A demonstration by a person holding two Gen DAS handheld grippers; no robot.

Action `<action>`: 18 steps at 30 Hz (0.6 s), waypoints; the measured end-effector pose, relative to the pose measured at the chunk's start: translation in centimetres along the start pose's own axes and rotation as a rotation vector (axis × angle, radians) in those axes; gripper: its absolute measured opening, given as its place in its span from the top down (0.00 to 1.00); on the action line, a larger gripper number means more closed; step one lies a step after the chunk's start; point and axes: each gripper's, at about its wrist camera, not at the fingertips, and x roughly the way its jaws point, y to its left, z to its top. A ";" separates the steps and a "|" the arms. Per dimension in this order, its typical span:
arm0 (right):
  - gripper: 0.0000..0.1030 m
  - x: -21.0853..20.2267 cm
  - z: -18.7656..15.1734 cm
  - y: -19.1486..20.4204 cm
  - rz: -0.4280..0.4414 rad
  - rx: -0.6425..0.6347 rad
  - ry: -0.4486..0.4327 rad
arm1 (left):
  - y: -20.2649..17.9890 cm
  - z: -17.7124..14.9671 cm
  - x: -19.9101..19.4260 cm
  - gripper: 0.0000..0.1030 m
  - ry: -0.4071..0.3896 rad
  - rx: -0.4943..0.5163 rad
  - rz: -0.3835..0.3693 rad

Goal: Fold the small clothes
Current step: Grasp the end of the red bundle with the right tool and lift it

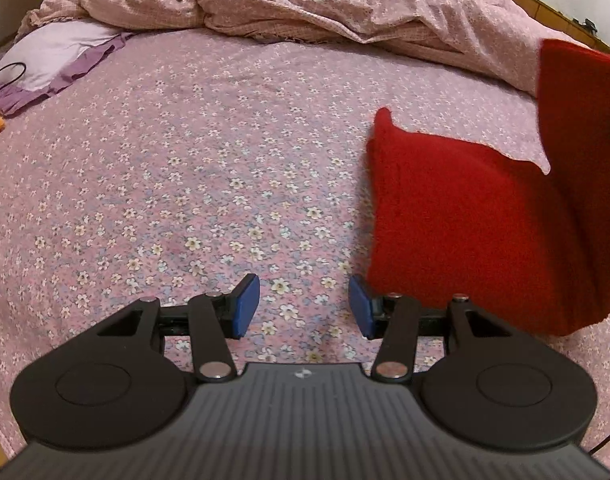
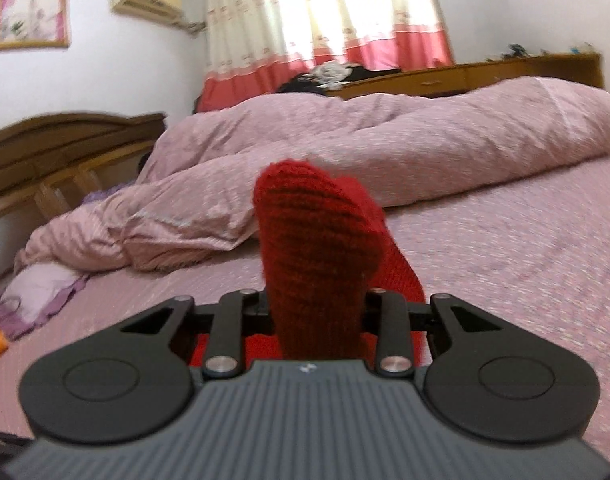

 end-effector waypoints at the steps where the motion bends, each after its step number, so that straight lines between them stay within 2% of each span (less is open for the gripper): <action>1: 0.68 0.2 -0.2 0.8 0.008 -0.022 0.006 | 0.2 0.0 0.2 0.46 0.003 -0.004 0.005; 13: 0.68 3.4 -5.8 9.0 0.105 -0.328 0.101 | 2.9 -0.5 1.0 0.46 0.008 -0.054 0.015; 16: 0.68 3.1 -5.7 9.7 0.111 -0.325 0.093 | 3.9 -0.4 1.0 0.46 -0.001 -0.069 0.020; 18: 0.69 2.4 -5.1 10.3 0.130 -0.342 0.054 | 4.5 -0.4 1.0 0.46 -0.005 -0.084 0.025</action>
